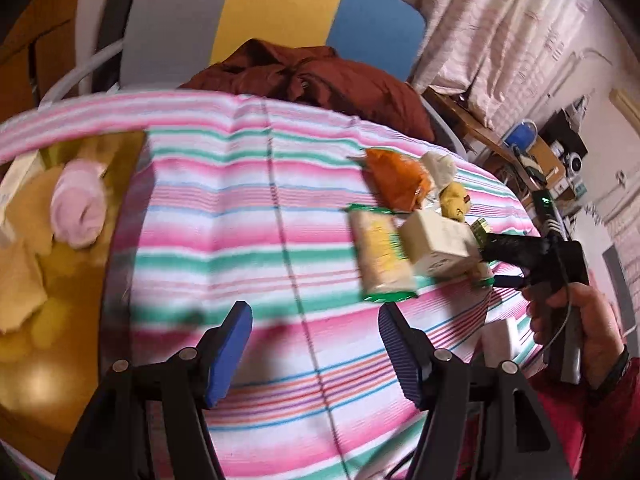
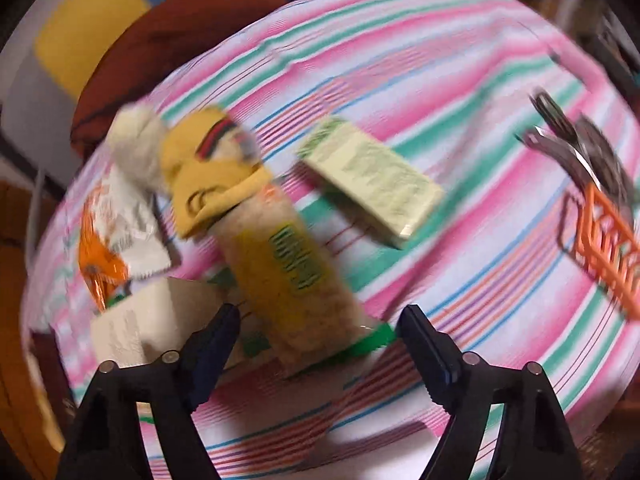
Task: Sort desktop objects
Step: 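Grasp the long clear snack bag with the right tool while the left tool grasps the WEIDAN cracker pack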
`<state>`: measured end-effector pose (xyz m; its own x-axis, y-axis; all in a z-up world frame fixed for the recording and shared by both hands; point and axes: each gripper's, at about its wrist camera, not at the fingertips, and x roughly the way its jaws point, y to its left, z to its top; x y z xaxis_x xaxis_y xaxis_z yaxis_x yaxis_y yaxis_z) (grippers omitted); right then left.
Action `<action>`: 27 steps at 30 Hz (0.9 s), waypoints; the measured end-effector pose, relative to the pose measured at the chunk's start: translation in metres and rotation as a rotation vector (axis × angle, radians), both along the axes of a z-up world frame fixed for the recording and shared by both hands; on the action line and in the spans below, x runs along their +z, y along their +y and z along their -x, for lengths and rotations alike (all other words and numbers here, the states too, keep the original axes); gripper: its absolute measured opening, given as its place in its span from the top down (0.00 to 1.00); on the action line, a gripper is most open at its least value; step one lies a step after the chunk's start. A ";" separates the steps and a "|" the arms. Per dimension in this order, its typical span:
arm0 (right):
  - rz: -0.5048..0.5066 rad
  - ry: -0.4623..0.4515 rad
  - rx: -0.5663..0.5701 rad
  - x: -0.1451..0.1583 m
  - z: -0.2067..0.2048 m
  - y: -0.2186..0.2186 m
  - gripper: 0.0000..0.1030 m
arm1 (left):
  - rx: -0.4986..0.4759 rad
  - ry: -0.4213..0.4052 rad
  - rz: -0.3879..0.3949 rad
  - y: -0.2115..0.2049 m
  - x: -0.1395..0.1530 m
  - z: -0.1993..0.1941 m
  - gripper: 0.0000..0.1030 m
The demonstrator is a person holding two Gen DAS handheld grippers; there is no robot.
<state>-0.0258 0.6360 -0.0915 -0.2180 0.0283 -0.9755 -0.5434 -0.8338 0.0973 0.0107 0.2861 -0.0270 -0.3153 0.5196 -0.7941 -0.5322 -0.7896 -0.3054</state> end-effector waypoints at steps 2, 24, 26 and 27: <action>-0.012 -0.013 0.030 -0.003 0.006 -0.005 0.10 | -0.028 0.018 0.018 0.012 0.001 0.001 0.35; -0.079 -0.044 0.044 -0.009 0.016 -0.014 0.34 | -0.236 0.073 0.174 0.118 -0.057 0.034 0.33; -0.090 -0.051 0.054 -0.010 0.019 -0.018 0.33 | -0.236 0.114 0.170 0.118 -0.059 0.033 0.33; -0.095 -0.054 0.059 -0.011 0.020 -0.020 0.32 | -0.241 0.132 0.174 0.120 -0.059 0.031 0.33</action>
<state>-0.0457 0.6162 -0.1025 -0.1688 0.1103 -0.9795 -0.4954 -0.8686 -0.0124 -0.0205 0.4058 -0.0864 -0.3054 0.4517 -0.8383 -0.7363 -0.6702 -0.0929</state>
